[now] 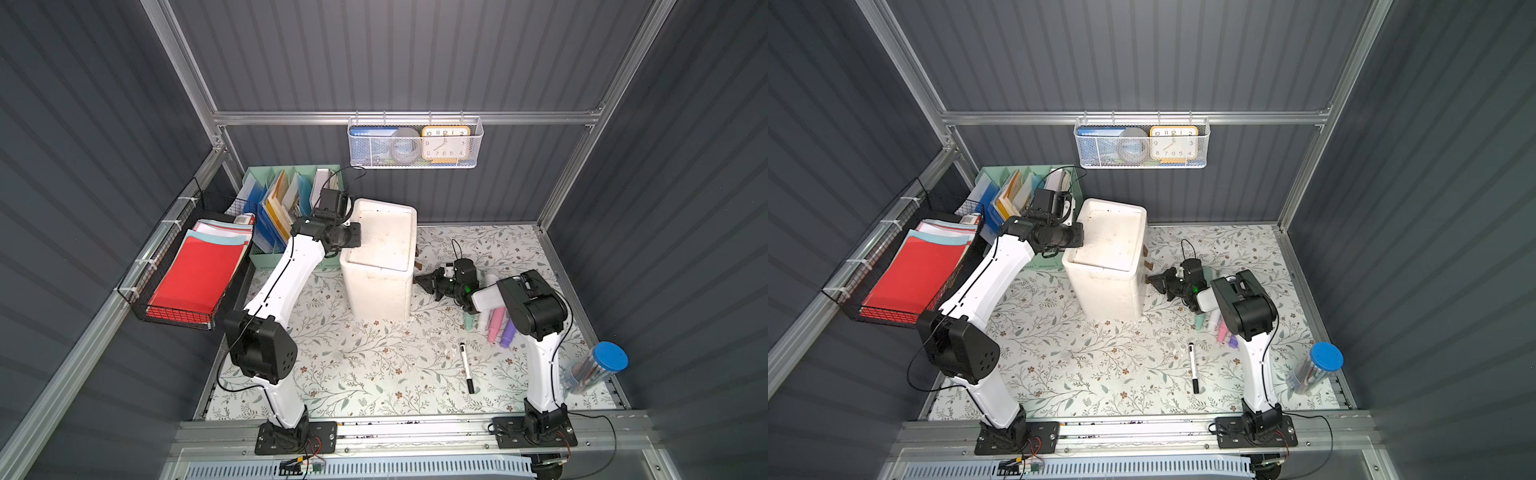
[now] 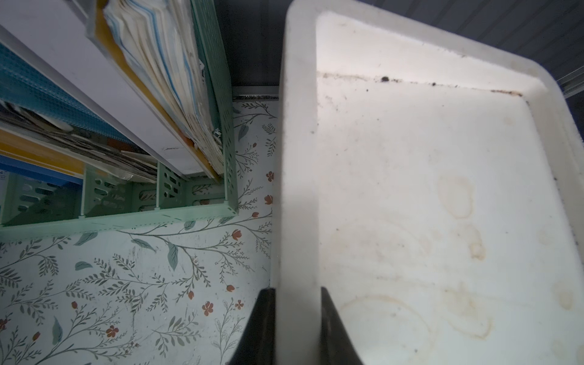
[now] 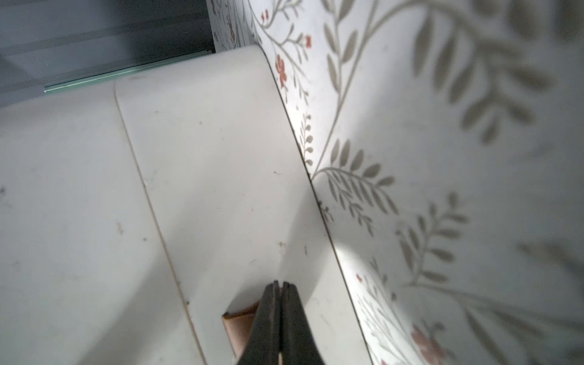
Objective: Take the microphone out of the drawer
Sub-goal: Open the drawer in the storage box.
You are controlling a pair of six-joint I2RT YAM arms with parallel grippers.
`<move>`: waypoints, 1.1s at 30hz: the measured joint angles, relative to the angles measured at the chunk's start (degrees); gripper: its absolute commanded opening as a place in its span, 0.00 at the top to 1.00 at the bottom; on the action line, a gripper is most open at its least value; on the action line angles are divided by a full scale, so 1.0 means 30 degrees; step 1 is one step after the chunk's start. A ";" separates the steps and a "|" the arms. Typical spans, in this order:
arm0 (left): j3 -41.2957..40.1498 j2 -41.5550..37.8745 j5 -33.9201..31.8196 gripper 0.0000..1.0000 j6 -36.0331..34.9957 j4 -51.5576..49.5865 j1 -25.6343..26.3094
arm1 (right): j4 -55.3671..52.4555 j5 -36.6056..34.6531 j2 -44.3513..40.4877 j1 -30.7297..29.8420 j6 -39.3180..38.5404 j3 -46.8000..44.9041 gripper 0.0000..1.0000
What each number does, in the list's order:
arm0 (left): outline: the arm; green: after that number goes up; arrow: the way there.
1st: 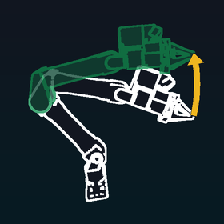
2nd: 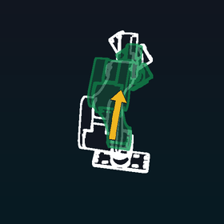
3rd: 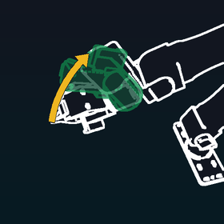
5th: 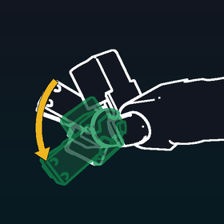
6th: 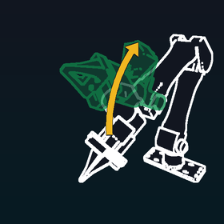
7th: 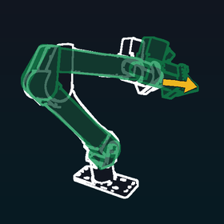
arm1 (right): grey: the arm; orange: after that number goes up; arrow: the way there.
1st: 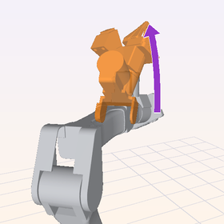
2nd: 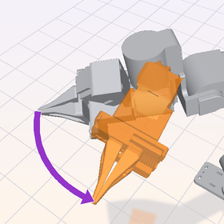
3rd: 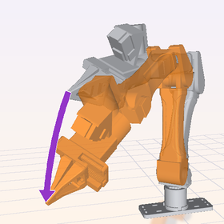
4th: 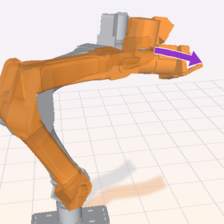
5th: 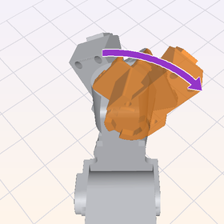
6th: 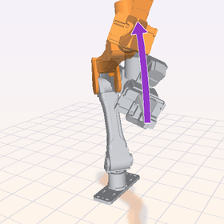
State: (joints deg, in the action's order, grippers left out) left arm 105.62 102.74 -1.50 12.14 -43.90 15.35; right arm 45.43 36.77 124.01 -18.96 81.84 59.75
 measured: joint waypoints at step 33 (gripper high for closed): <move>0.0000 0.0000 0.0226 0.99 -0.0299 0.0000 0.0015 | -0.6280 -0.2703 -0.5027 0.1355 -0.4597 -0.2164 1.00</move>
State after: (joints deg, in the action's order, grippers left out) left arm 105.62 102.74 -0.82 11.25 -43.90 15.40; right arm 26.59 28.67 108.92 -14.90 68.05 53.25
